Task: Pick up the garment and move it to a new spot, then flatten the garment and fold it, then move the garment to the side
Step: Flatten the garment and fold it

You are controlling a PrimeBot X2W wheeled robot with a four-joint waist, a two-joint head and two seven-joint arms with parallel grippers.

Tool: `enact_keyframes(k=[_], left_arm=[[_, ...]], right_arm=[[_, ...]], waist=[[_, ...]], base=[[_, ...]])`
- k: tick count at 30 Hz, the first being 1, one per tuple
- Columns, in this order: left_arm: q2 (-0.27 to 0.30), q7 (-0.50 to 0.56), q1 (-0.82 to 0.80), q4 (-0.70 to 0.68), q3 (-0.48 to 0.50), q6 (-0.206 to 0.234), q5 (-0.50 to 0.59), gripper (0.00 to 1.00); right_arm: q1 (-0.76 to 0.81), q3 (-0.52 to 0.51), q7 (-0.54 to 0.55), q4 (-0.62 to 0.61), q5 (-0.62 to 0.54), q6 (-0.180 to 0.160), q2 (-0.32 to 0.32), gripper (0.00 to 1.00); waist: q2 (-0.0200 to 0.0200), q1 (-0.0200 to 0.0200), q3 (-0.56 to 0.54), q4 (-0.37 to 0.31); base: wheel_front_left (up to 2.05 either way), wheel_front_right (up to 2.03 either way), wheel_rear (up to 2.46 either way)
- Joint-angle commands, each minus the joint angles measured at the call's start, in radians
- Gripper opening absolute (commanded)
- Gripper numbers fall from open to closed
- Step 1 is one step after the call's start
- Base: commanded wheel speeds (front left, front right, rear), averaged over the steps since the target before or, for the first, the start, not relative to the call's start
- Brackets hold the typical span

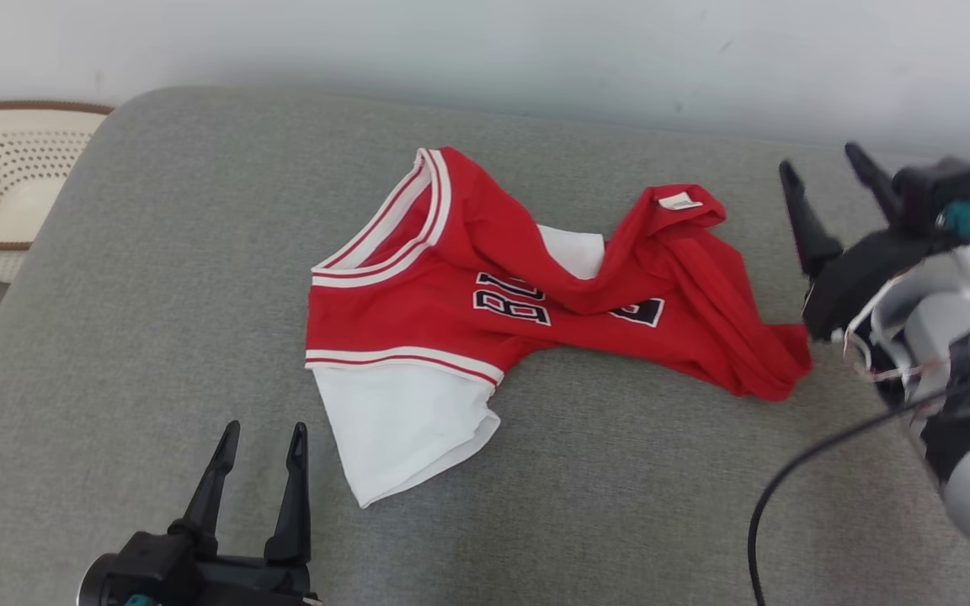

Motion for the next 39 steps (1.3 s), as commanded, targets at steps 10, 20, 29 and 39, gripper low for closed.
enact_keyframes(k=[10,20,29,39], left_arm=[[0.0,-0.006,0.04,-0.022,0.02,0.011,0.015,1.0],[0.0,-0.006,0.046,-0.03,0.021,0.012,0.017,1.0],[0.0,-0.006,0.032,-0.027,0.015,0.005,0.019,1.0],[0.0,-0.006,0.017,-0.022,0.015,-0.001,0.016,1.0]], right_arm=[[0.34,-0.119,-0.001,-0.241,-0.114,0.0,0.021,1.0],[0.545,-0.208,0.018,-0.312,-0.168,0.0,0.055,1.0],[0.55,-0.243,0.065,-0.317,-0.211,0.0,0.077,1.0],[0.483,-0.198,0.072,-0.216,-0.257,0.0,0.079,1.0]], waist=[[-0.0001,0.0001,-0.032,-0.064],[-0.0001,0.0001,-0.036,-0.074],[-0.0001,0.0001,-0.02,-0.06],[-0.0001,0.0001,0.004,-0.022]], base=[[0.0,0.0,0.0],[0.0,0.0,0.0],[0.0,0.0,0.0],[0.0,0.0,0.0]])
